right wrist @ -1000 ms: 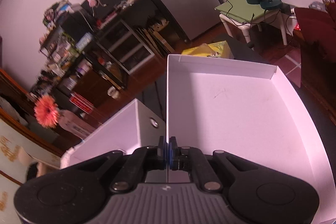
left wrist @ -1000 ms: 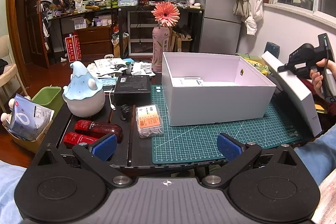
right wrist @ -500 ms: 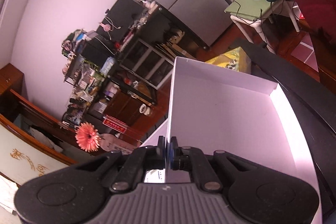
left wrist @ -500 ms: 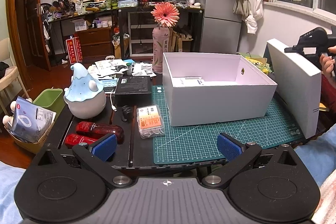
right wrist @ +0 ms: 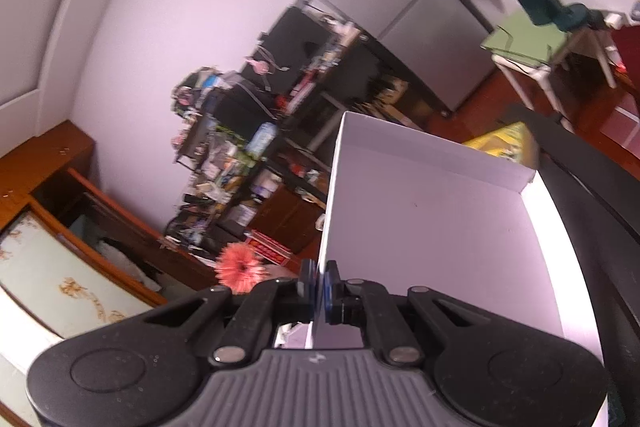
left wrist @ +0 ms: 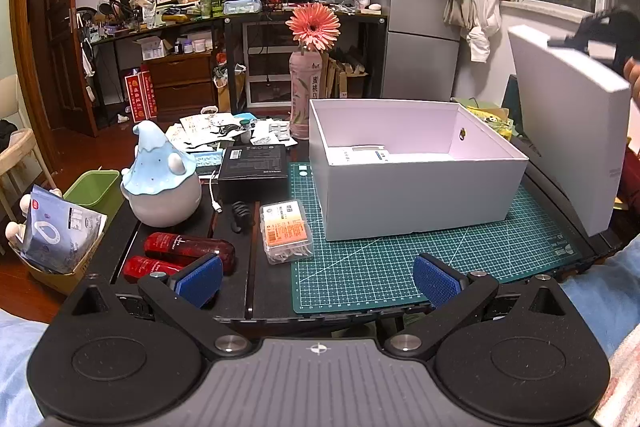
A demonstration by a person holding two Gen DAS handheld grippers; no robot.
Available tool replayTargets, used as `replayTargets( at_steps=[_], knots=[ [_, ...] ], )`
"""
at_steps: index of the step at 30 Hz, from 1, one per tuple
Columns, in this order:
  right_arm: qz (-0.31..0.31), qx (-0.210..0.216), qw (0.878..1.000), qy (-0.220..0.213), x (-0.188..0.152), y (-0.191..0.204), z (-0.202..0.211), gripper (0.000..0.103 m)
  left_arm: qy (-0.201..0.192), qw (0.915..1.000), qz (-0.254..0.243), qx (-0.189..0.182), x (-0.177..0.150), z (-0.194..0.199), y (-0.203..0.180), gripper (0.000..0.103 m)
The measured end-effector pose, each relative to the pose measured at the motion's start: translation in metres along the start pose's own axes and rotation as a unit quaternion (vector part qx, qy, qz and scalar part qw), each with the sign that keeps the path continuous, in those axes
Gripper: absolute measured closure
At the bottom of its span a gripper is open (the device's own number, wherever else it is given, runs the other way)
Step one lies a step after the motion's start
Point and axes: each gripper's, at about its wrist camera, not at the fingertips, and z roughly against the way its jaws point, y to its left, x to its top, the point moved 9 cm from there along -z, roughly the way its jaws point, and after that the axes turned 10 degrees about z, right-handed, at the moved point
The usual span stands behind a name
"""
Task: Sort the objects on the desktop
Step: 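Lift the white lid up on its edge with the right gripper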
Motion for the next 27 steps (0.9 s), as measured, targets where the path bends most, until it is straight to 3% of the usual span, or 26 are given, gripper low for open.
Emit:
replayTargets(
  at_steps=[8, 16, 27],
  knots=[
    [0.036, 0.043, 0.998, 0.001, 0.008, 0.057, -0.002, 0.100, 0.005, 1.0000, 0.003, -0.001, 0.000, -0.001, 0.000, 0.000],
    [0.048, 0.080, 0.995, 0.026, 0.004, 0.108, -0.033, 0.099, 0.006, 0.9999, 0.009, -0.002, 0.000, -0.001, 0.002, 0.000],
    [0.043, 0.141, 0.987, 0.070, -0.026, 0.145, -0.080, 0.099, 0.008, 1.0000, 0.004, -0.002, -0.001, -0.001, 0.000, 0.000]
  ],
)
